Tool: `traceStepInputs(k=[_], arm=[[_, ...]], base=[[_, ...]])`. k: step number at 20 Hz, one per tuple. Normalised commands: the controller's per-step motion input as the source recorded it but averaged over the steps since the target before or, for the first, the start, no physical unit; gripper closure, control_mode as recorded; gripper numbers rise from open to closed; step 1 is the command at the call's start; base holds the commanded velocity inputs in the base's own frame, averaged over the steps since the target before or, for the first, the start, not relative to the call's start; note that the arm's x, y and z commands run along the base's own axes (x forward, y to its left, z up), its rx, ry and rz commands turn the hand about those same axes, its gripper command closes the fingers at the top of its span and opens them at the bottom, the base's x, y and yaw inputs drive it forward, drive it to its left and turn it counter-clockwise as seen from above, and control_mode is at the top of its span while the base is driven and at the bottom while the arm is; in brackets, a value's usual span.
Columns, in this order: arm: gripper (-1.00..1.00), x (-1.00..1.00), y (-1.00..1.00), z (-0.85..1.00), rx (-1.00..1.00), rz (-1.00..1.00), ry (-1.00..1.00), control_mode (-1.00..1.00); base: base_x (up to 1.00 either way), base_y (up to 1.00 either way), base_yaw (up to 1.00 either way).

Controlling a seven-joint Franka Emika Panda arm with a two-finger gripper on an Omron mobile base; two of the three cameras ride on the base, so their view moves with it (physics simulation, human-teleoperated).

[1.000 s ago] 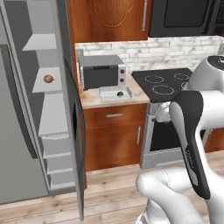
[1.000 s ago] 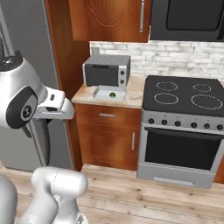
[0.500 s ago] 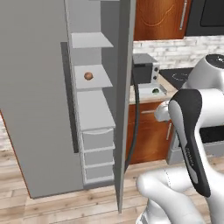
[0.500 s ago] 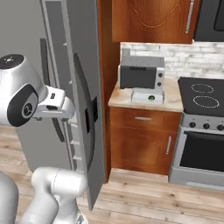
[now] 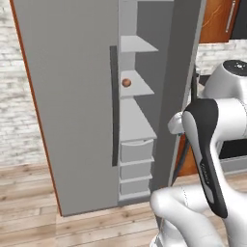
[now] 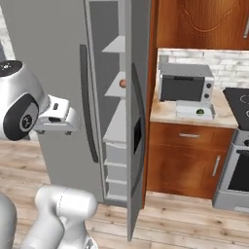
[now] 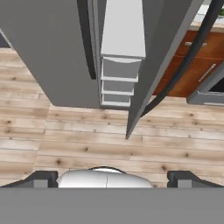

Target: Take the avocado and onion out of the freezer and place them in the tupperware container on the counter. Then put the tupperware containing the vegetables back in the freezer.

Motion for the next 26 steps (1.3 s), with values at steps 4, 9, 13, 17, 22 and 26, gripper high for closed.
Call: traceStepInputs(k=[4, 9, 13, 17, 22, 26], arm=[[-1.0, 0.0, 0.0, 0.0, 0.0, 0.0, 0.0, 1.0], [-1.0, 0.0, 0.0, 0.0, 0.0, 0.0, 0.0, 1.0], [-1.0, 0.0, 0.0, 0.0, 0.0, 0.0, 0.0, 1.0], [-1.0, 0.0, 0.0, 0.0, 0.0, 0.0, 0.0, 1.0], [-1.0, 0.0, 0.0, 0.0, 0.0, 0.0, 0.0, 1.0], [-1.0, 0.0, 0.0, 0.0, 0.0, 0.0, 0.0, 1.0]], base=[[0.36, 0.1, -0.13], [0.4, 0.33, -0.14], [0.16, 0.58, -0.12], [0.2, 0.5, -0.14], [0.47, 0.19, -0.13], [0.63, 0.18, -0.12]])
